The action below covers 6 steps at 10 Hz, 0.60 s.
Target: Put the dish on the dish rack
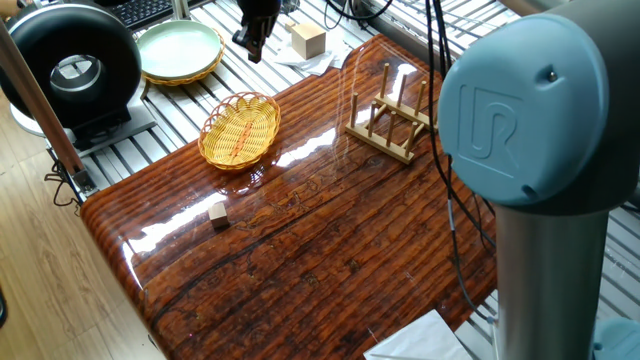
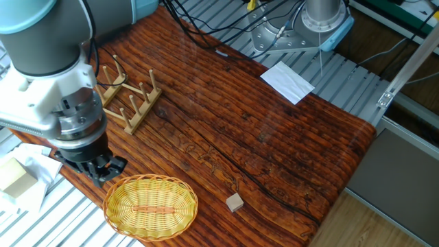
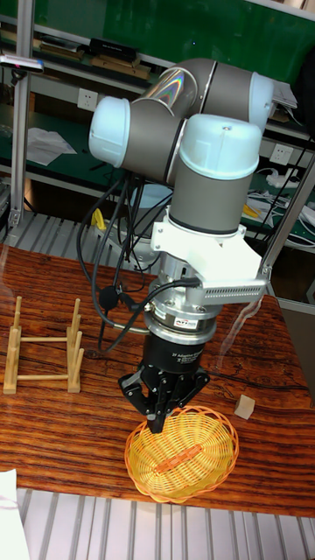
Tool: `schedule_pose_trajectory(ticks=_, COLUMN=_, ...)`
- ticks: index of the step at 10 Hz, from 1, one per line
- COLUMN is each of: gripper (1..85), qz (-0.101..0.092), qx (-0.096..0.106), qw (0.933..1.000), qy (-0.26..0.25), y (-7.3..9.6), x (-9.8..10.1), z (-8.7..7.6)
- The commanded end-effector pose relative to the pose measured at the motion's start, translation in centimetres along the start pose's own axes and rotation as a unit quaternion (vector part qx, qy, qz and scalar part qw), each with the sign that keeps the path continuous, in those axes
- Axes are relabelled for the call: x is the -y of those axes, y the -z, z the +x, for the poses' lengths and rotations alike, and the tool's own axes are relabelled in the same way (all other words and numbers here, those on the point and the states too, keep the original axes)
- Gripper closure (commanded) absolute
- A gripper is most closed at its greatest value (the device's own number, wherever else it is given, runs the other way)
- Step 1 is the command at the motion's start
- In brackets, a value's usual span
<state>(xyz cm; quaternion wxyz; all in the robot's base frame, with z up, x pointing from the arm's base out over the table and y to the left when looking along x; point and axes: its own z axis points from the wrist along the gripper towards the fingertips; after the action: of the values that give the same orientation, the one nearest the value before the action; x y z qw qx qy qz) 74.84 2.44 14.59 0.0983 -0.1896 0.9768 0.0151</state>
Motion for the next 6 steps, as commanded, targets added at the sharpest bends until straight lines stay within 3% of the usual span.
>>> schedule_pose_trajectory(ticks=1, gripper=84.7, qz=0.016, qx=0.000, qw=0.9999, qy=0.005, y=0.2, x=0.9, z=0.0)
schedule_pose_trajectory(ticks=6, gripper=84.7, qz=0.039, qx=-0.029, qw=0.9975, qy=0.052, y=0.3, x=2.2, z=1.4)
